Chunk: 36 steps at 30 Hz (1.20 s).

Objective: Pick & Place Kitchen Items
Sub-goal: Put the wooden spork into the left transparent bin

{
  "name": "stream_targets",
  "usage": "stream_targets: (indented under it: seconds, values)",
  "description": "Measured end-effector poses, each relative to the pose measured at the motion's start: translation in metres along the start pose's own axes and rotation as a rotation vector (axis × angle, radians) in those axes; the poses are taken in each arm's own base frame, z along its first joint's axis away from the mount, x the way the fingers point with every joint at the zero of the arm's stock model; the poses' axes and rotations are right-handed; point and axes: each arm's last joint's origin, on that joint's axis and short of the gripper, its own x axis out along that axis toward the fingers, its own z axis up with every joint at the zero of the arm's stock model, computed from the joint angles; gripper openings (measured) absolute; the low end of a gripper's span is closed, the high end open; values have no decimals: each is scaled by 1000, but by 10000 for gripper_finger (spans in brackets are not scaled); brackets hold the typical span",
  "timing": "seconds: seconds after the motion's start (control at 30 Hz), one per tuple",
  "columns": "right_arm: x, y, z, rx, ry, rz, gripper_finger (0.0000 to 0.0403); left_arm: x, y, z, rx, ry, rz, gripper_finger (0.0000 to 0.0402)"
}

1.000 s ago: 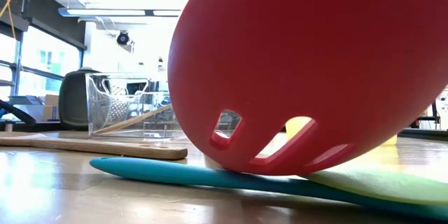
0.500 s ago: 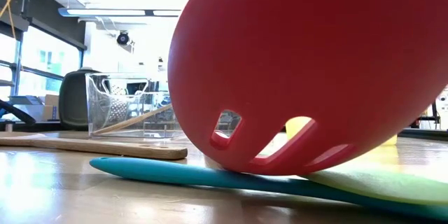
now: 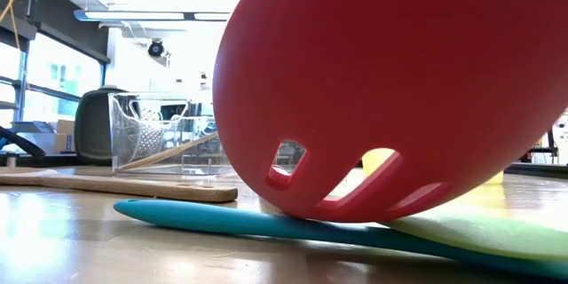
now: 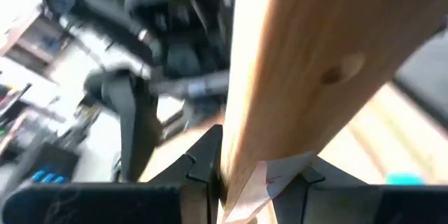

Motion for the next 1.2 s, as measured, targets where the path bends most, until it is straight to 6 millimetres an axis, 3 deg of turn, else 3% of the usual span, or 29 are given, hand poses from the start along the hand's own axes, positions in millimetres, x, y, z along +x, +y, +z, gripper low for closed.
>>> stream_targets:
  seconds: [0.37, 0.53, 0.87, 1.2]
  values:
    - [-7, 6, -10, 30, 100, -42, 318, -39, 31, -17, -73, 304, 301, 80]
    - [-8, 9, -17, 68, 144, -30, 313, -55, 71, -35, -275, 387, 359, 80]
    - [-5, 9, -23, 173, 171, 21, 310, -62, 159, -97, -662, 710, 375, 80]
    - [5, 4, -31, 250, 212, 86, 310, -55, 212, -137, -815, 838, 366, 80]
